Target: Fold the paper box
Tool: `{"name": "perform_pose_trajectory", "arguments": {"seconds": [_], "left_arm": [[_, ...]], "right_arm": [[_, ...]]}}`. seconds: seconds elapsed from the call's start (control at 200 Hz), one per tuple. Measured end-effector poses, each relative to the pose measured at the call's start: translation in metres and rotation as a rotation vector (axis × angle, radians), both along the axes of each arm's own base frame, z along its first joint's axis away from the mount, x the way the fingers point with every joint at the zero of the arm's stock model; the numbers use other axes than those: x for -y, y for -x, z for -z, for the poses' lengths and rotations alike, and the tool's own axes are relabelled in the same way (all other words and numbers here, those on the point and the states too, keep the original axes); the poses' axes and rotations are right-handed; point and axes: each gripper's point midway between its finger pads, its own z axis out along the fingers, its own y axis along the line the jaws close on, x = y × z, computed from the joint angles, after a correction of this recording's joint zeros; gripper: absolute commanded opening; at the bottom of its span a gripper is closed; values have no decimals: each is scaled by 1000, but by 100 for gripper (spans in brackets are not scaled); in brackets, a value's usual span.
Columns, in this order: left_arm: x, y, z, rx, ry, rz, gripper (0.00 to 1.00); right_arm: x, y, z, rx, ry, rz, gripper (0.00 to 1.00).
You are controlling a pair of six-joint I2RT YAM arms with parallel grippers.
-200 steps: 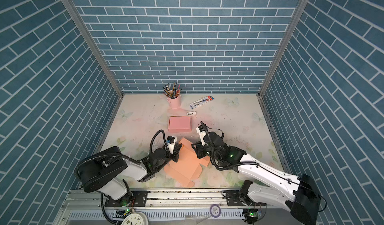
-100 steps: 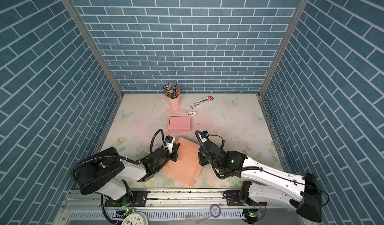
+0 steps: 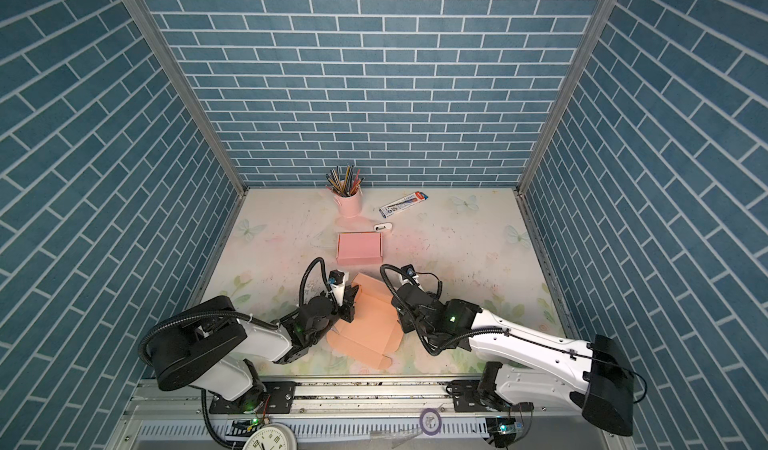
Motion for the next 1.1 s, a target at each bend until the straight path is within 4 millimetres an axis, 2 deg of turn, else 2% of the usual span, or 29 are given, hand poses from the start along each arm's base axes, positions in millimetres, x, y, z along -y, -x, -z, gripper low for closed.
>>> {"name": "perform_pose_trajectory", "arguments": {"seconds": [0.395, 0.58, 0.79, 0.89, 1.1], "left_arm": [[0, 0, 0, 0, 1, 0, 14], [0, 0, -2, 0, 8, 0, 14], [0, 0, -17, 11, 61, -5, 14], [-4, -3, -21, 0, 83, -14, 14], [-24, -13, -31, -16, 108, -65, 14]], "right_arm": [[-3, -6, 13, 5, 54, 16, 0], [-15, -12, 6, 17, 34, 13, 0], [-22, -15, 0, 42, 9, -5, 2], [-25, -16, -14, 72, -40, -21, 7], [-16, -10, -72, 211, -269, -57, 28]]}}
